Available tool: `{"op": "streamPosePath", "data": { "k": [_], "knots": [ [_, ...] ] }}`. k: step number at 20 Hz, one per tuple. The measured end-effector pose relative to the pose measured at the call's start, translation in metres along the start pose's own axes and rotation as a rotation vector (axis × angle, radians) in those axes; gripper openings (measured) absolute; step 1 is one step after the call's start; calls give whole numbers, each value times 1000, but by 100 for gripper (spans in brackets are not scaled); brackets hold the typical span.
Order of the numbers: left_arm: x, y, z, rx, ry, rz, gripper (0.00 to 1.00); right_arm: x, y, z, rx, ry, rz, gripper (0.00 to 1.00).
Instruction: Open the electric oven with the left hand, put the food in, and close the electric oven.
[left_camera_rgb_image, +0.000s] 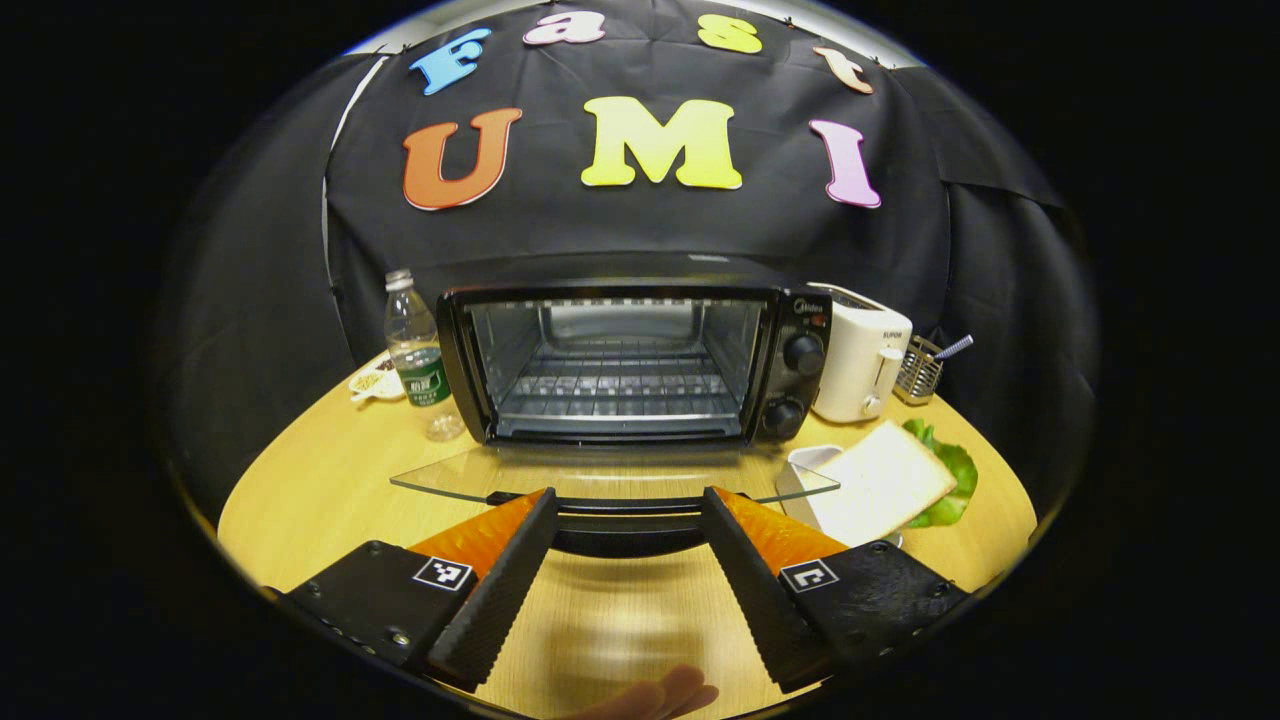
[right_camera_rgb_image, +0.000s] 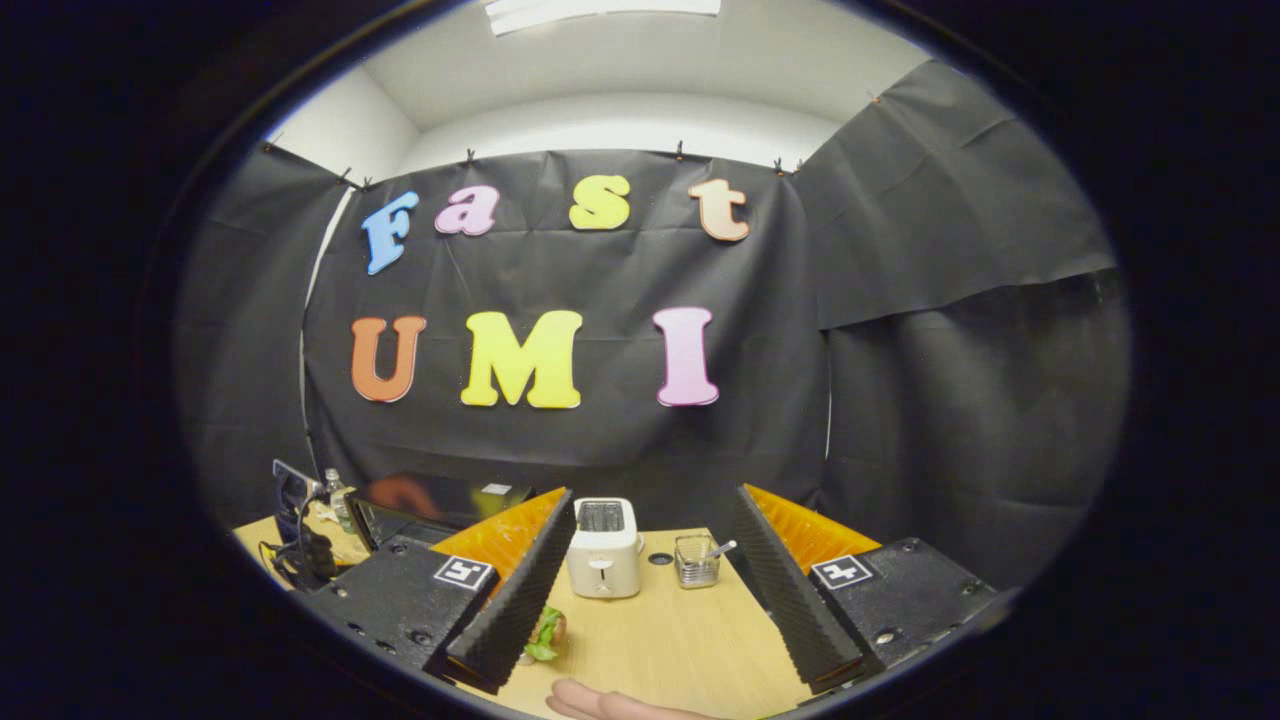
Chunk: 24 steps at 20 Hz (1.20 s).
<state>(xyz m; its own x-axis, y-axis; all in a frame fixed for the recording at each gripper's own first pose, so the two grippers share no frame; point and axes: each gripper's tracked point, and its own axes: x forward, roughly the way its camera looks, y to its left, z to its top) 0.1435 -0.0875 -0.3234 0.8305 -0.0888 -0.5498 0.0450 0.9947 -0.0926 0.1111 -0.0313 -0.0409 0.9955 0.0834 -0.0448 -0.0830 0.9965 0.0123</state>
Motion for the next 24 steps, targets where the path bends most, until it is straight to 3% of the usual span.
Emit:
{"op": "streamPosePath", "data": {
  "k": [10,11,12,13,14,15,20,21,22,24],
  "knots": [
    [9,-7,-68,-40,117,-1,94,5,-1,-12,-26,22,-16,100],
    [13,-6,-58,-21,73,-3,100,7,0,-15,-26,31,-17,100],
    [15,-6,-60,-19,83,-2,94,10,3,-17,-23,40,-14,100],
    [13,-7,-61,-23,85,-2,94,13,5,-20,-16,52,-8,100],
    [12,-6,-57,-20,73,-8,94,16,7,-24,-11,69,-3,93],
    [9,-8,-52,-22,64,-20,94,20,9,-28,-9,83,3,100],
    [-38,-8,13,-41,-97,-62,94,42,27,-58,1,199,74,100],
    [-52,-7,28,-31,-137,-60,94,47,28,-66,5,228,82,93],
    [-65,-4,45,-27,-183,-55,94,53,31,-74,8,260,93,100],
    [-90,1,79,-27,-269,-53,94,63,38,-93,17,327,125,100]
  ]
}}
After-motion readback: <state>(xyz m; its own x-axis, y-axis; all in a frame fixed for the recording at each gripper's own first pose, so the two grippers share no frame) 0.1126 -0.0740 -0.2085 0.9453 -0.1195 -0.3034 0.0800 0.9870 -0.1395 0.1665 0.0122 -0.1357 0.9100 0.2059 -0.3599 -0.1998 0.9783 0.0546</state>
